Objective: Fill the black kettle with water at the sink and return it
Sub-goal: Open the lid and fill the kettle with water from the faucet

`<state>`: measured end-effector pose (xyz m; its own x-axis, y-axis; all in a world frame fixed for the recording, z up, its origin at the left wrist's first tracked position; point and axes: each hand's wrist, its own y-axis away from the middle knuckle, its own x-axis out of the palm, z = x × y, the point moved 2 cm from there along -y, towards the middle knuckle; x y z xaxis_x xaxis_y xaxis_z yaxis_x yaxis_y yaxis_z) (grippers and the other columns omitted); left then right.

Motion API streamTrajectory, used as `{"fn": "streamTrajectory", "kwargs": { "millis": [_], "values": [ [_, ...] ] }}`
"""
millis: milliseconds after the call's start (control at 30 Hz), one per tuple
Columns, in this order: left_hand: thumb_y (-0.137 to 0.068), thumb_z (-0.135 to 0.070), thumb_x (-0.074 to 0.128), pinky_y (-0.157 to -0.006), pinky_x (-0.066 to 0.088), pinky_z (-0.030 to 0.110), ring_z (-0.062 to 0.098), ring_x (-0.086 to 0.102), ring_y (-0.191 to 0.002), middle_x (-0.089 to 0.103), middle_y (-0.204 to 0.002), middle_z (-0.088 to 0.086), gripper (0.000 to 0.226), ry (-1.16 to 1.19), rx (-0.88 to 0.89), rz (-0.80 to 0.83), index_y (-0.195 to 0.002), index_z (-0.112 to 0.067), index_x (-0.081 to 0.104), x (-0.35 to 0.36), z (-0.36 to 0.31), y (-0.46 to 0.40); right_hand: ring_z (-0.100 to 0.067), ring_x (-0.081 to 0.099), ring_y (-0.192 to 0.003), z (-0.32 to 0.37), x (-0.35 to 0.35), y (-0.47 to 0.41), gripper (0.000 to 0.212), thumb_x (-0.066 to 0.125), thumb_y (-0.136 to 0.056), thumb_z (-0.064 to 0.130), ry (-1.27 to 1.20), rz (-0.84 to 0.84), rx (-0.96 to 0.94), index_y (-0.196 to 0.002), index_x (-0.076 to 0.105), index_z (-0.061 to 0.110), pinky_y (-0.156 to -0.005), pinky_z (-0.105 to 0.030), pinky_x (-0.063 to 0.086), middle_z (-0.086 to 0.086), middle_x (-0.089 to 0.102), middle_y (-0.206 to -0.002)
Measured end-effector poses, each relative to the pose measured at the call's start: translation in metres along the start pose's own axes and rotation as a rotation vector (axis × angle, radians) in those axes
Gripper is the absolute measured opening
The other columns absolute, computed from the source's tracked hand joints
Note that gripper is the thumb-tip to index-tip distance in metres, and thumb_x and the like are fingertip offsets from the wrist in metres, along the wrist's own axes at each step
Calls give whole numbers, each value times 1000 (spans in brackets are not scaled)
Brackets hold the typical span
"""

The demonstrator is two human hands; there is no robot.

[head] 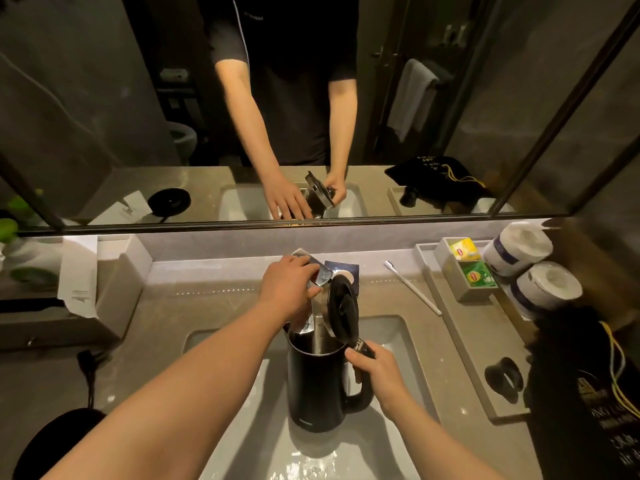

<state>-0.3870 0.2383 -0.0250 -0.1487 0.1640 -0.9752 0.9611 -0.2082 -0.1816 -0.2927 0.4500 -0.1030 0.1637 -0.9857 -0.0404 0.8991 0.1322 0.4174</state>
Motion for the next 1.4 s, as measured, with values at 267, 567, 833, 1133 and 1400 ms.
{"fn": "streamTrajectory", "kwargs": {
  "millis": [267, 567, 833, 1133, 1400],
  "values": [
    [-84, -38, 61, -57, 43, 31, 19, 59, -83, 65, -89, -8, 13, 130, -41, -65, -91, -28, 65, -10, 2, -6, -10, 58, -52, 0, 1, -7, 17, 74, -83, 22, -24, 8, 2, -71, 67, 14, -63, -30, 46, 7, 62, -53],
    [-84, -37, 63, -59, 43, 30, 12, 57, -78, 65, -90, -14, 5, 389, -153, 48, -86, -34, 61, -13, 16, -7, -4, 60, -51, 1, 8, -11, 13, 74, -83, 21, -5, 21, 3, -73, 69, 15, -63, -29, 47, 9, 65, -54],
    [-85, -27, 60, -66, 45, 30, 13, 56, -87, 65, -103, -9, 19, 440, -140, 74, -99, -40, 57, -9, 23, 5, -9, 59, -55, -1, 9, -11, 14, 75, -82, 23, 14, 15, 3, -76, 70, 11, -65, -32, 47, 6, 66, -58],
    [-84, -22, 60, -81, 43, 29, 19, 55, -103, 58, -125, -5, 38, 498, -128, 95, -119, -34, 53, -5, 25, 10, -17, 56, -58, -2, 10, -11, 13, 75, -83, 19, 6, 4, -18, -73, 69, 12, -63, -34, 46, 1, 65, -60],
    [-83, -18, 60, -80, 37, 24, 17, 53, -107, 55, -130, -5, 43, 530, -126, 94, -122, -33, 50, -3, 26, 14, -18, 58, -64, -5, 12, -13, 14, 74, -83, 25, 17, -13, -15, -78, 71, 13, -65, -33, 48, 4, 67, -61]
  ]
}}
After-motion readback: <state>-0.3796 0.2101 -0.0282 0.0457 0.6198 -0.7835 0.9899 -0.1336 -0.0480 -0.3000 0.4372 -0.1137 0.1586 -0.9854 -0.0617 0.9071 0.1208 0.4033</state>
